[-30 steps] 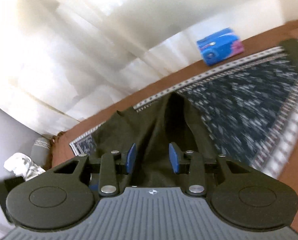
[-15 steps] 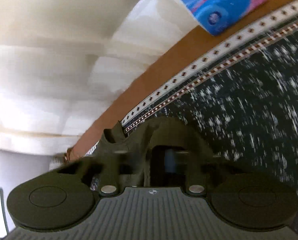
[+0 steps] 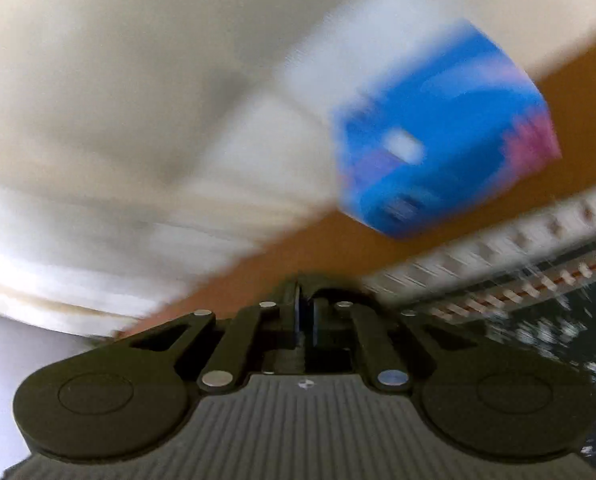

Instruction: Fold clothes

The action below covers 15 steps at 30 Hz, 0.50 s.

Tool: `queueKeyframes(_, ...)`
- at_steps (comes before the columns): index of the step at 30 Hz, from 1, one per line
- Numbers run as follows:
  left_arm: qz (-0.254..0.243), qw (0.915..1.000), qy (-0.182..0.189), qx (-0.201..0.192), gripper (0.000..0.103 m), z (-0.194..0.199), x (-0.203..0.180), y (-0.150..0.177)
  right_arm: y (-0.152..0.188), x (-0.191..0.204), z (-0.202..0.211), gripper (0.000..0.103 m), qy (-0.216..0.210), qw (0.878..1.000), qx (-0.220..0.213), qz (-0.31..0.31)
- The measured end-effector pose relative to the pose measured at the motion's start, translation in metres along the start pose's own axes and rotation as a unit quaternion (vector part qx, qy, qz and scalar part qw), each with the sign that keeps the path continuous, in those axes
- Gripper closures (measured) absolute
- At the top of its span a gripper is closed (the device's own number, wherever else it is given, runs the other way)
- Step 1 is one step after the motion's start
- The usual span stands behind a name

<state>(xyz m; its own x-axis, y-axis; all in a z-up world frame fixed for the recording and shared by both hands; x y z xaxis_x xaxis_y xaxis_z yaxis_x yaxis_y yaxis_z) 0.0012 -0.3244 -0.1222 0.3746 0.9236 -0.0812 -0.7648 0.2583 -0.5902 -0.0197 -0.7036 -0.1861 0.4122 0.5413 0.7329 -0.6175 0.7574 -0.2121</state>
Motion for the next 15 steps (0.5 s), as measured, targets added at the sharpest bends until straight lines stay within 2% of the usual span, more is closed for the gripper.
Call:
queueKeyframes(2, 0.008, 0.9999, -0.011, -0.008, 0.036, 0.003, 0.01, -0.002, 0.008, -0.009, 0.008, 0.082, 0.006, 1.0, -0.004, -0.002)
queueKeyframes(3, 0.013, 0.9997, -0.016, -0.011, 0.036, 0.005, 0.015, -0.003, 0.012, -0.01, 0.017, 0.073, 0.0, 1.0, -0.013, 0.0)
queueKeyframes(4, 0.018, 0.9995, -0.021, -0.013, 0.036, 0.007, 0.022, -0.004, 0.017, -0.009, 0.027, 0.058, -0.008, 1.0, -0.022, 0.003)
queueKeyframes(5, 0.022, 0.9993, -0.027, -0.015, 0.036, 0.009, 0.029, -0.005, 0.021, -0.008, 0.038, 0.054, -0.013, 0.999, -0.029, 0.009)
queueKeyframes(7, 0.03, 0.9985, -0.042, -0.017, 0.033, 0.008, 0.042, -0.007, 0.032, -0.001, 0.059, 0.054, -0.019, 0.999, -0.033, 0.038)
queueKeyframes(10, 0.047, 0.9979, -0.044, -0.01, 0.032, -0.005, 0.055, -0.012, 0.054, 0.007, 0.077, 0.054, -0.031, 0.997, -0.02, 0.064)
queueKeyframes(12, 0.045, 0.9979, -0.045, -0.01, 0.032, -0.015, 0.058, -0.017, 0.07, 0.012, 0.077, 0.054, -0.025, 0.997, -0.007, 0.077)
queueKeyframes(15, 0.029, 0.997, -0.069, -0.018, 0.03, -0.033, 0.06, -0.027, 0.09, 0.013, 0.071, 0.054, -0.003, 0.996, 0.008, 0.091)
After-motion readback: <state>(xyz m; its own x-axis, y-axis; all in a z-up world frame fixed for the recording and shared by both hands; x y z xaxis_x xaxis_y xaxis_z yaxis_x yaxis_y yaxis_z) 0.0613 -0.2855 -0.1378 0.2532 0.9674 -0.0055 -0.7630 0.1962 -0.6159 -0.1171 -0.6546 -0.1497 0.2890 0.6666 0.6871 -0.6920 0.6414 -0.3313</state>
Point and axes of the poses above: each gripper's, at about its wrist camera, not at the fingertips, and z roughly against the way its jaws point, x to its left, y to its underside, the point moved 4 cm from there along -z, roughly the way its jaws point, and after that the axes turned 3 degrees about -z, right-handed, at the moved point
